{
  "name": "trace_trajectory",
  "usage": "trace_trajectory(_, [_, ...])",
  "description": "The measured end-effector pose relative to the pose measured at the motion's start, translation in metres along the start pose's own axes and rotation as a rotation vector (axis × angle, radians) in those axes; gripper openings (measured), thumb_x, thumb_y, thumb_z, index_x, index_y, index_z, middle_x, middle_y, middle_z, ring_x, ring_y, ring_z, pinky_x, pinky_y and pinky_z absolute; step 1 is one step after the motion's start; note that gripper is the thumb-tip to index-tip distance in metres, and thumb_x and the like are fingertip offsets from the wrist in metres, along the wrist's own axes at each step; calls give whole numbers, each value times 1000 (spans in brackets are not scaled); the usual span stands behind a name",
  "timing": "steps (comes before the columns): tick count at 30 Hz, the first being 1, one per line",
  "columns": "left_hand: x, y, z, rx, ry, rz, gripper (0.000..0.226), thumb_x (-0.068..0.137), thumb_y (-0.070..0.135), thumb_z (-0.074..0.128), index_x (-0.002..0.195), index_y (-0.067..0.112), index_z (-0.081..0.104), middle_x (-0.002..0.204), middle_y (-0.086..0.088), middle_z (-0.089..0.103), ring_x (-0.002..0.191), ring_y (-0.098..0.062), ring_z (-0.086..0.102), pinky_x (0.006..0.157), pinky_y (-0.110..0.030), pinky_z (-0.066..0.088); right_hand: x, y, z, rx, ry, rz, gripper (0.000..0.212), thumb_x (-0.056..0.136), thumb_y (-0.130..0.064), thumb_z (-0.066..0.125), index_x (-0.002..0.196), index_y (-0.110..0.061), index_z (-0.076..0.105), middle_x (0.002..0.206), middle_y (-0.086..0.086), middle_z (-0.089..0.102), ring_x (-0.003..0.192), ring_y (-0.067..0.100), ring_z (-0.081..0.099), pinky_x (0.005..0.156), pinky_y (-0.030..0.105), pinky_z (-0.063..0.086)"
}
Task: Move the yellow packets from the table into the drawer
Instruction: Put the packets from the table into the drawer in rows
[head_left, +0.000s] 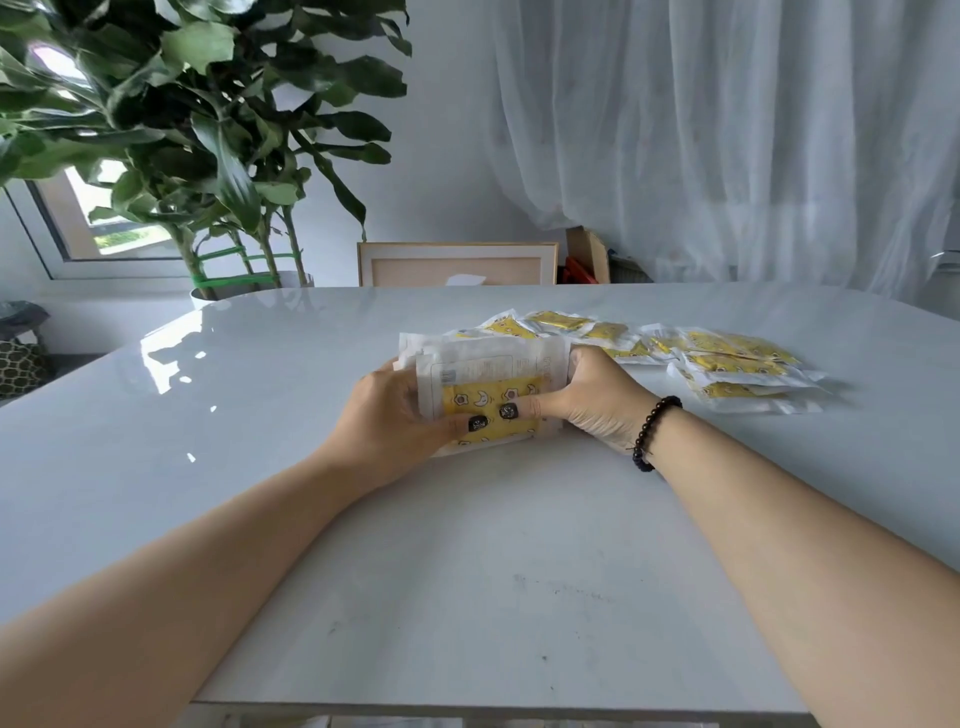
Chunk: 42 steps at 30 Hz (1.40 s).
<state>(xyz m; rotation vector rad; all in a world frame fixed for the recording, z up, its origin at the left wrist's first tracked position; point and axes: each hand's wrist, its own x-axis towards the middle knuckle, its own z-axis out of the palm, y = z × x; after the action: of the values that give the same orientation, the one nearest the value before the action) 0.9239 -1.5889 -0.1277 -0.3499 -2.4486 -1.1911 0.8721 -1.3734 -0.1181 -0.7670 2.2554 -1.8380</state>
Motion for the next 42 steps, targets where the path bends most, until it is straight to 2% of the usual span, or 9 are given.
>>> trace_trajectory(7, [-1,3,1,79,-11,36,27,73,26,81,99,30,74,106,5,67,94,-13,65,83,-35,55,-1,0,6,-81,14,-34,47,70,-4,81,114,-7,64,108,8,72,102,21,68,92,41,53])
trace_trajectory(15, [-22,19,-1,173,150,128,34,66,28,81,98,19,73,94,0,66,82,-11,59,70,-5,36,-31,-12,11,-66,236,-19,37,71,-8,81,105,-9,65,100,5,73,94,18,70,88,43,55])
trace_trajectory(19, [-40,32,-5,206,169,108,25,73,10,79,96,19,74,102,-3,67,91,-25,65,75,-11,37,-65,-29,-9,-147,331,22,44,65,-21,85,102,-11,65,98,4,73,92,18,70,87,45,55])
trace_trajectory(23, [-57,60,-29,257,162,106,29,80,12,73,107,20,65,106,-1,64,89,-22,58,73,-19,35,-111,-63,-30,-354,352,17,56,52,-46,79,95,-11,67,99,23,69,91,38,66,81,54,55])
trace_trajectory(29, [-108,120,-72,219,116,142,55,83,10,68,126,37,46,94,4,58,79,-22,53,66,-27,42,-190,-92,-33,-495,190,38,76,46,-75,75,101,-24,66,102,21,68,97,45,61,79,61,51])
trace_trajectory(33, [-159,133,-82,278,34,246,75,82,13,71,133,54,33,97,8,61,77,-20,59,68,-29,51,-241,-95,-20,-558,151,127,69,53,-63,79,98,-12,66,99,16,70,92,34,66,80,52,54])
trace_trajectory(38, [-215,132,-71,589,-89,772,49,91,23,54,138,26,44,111,4,66,79,-14,67,49,-29,55,-302,-71,-17,-673,-62,350,41,60,-35,82,94,-17,67,90,-2,74,85,15,71,78,41,58])
trace_trajectory(40, [-230,130,-59,589,-147,820,53,88,16,61,138,23,45,112,4,65,81,-14,65,49,-27,53,-323,-66,-22,-707,-75,398,17,69,-20,77,79,-14,65,72,-6,71,67,5,67,62,26,56])
trace_trajectory(42, [-238,131,-46,600,-188,828,57,83,12,67,136,23,47,108,5,65,76,-13,61,47,-24,49,-338,-64,-28,-731,-26,431,17,74,-15,73,74,-7,59,59,-2,61,48,-1,49,48,16,40])
